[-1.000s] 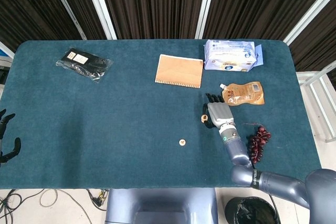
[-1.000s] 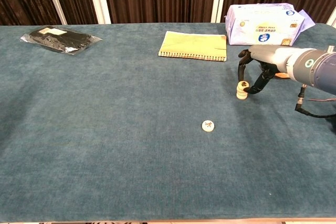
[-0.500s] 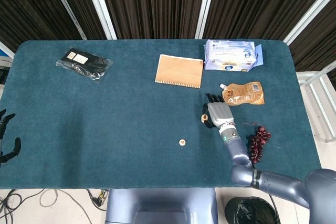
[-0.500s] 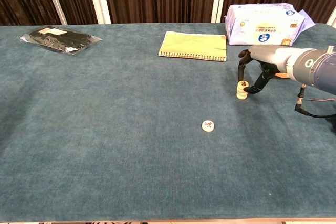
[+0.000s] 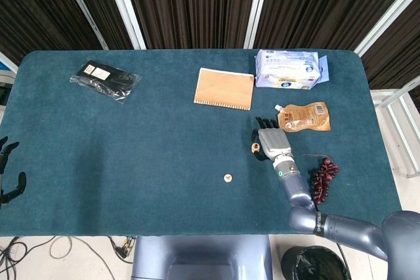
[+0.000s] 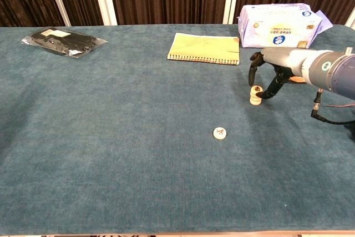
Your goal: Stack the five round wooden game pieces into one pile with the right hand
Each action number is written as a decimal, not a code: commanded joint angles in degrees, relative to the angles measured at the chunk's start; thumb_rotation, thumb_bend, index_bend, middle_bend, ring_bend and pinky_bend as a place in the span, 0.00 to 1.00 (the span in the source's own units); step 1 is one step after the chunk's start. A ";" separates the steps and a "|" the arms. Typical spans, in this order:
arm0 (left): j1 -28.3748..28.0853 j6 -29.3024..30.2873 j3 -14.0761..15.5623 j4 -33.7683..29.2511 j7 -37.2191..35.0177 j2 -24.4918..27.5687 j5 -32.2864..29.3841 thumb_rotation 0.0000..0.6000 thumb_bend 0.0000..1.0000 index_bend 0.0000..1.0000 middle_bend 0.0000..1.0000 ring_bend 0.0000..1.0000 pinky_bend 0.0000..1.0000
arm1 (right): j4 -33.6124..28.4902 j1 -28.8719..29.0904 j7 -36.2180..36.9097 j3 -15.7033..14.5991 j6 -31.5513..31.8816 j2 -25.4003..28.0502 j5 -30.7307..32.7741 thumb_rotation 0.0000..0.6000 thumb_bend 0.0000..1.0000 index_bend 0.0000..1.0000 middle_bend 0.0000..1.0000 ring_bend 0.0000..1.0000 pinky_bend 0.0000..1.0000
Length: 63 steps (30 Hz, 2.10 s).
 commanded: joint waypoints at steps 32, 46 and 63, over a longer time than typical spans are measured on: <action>0.03 0.09 -0.01 -0.06 0.01 0.02 0.05 1.00 0.48 0.14 0.00 0.00 0.00 | -9.85 -9.07 1.73 -8.27 11.30 -4.27 -22.93 1.00 0.42 0.32 0.00 0.00 0.00; 0.03 0.20 -0.06 0.04 -0.07 0.00 0.12 1.00 0.48 0.14 0.00 0.00 0.00 | -6.87 -9.43 1.29 -7.29 8.92 -7.24 -22.65 1.00 0.42 0.35 0.00 0.00 0.00; 0.01 0.19 -0.08 0.07 0.06 -0.05 0.07 1.00 0.48 0.14 0.00 0.00 0.00 | -4.91 -9.85 2.00 -6.67 7.05 -9.25 -23.12 1.00 0.42 0.42 0.00 0.00 0.00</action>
